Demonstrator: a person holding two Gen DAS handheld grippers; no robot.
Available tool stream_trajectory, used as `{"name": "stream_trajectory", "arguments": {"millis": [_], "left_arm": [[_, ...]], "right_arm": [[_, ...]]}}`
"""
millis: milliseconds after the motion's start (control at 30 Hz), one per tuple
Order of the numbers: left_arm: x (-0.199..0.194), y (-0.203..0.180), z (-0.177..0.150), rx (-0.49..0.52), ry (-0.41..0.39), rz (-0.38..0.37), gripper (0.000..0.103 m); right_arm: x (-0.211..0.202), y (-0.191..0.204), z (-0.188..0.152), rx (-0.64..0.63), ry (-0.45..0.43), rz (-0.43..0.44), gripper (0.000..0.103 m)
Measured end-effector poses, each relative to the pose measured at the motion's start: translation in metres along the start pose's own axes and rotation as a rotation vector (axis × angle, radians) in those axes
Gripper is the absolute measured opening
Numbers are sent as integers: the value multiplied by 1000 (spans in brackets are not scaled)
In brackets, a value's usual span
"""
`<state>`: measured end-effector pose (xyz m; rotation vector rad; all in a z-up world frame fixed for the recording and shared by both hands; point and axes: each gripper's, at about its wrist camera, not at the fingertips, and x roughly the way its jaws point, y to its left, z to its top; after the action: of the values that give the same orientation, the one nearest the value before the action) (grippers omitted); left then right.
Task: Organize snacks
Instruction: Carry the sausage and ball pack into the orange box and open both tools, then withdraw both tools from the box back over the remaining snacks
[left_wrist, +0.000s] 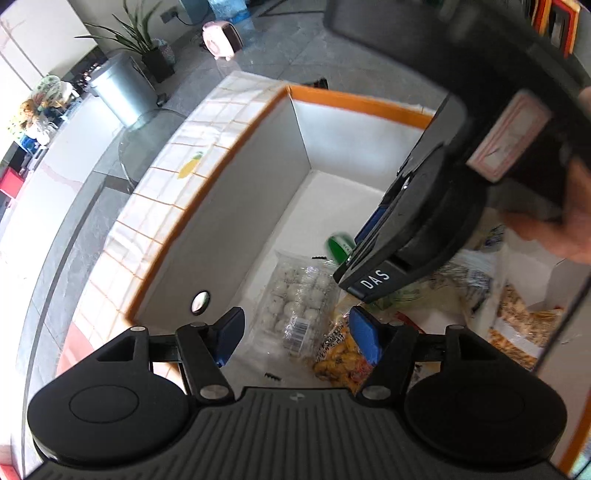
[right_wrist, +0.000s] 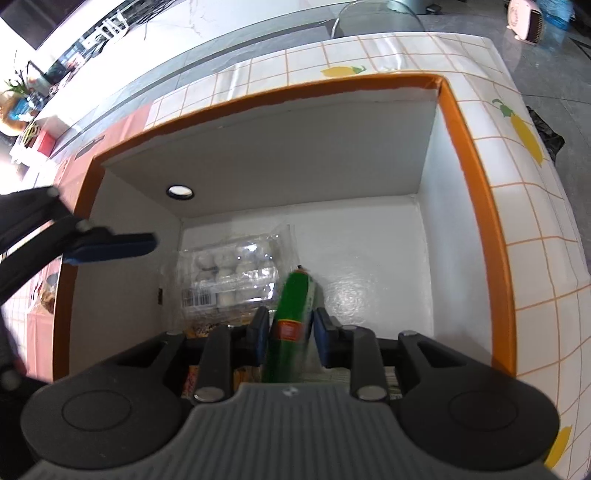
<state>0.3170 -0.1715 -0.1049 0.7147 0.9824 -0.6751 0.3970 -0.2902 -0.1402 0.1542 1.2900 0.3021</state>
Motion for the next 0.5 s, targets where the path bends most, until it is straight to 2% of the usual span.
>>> {"name": "stream_trajectory", "arguments": {"millis": [100, 267, 333, 500], "left_arm": [[-23, 2, -6, -45, -31, 8, 76], [-63, 13, -22, -195, -90, 26, 77], [-81, 15, -32, -256, -114, 25, 77], [-120, 21, -64, -448, -135, 108, 77]], "right_arm": [[-10, 6, -2, -12, -17, -31, 41], [-42, 20, -11, -18, -79, -45, 41], [-56, 28, -17, -22, -106, -39, 46], [-88, 58, -40, -35, -164, -14, 47]]}}
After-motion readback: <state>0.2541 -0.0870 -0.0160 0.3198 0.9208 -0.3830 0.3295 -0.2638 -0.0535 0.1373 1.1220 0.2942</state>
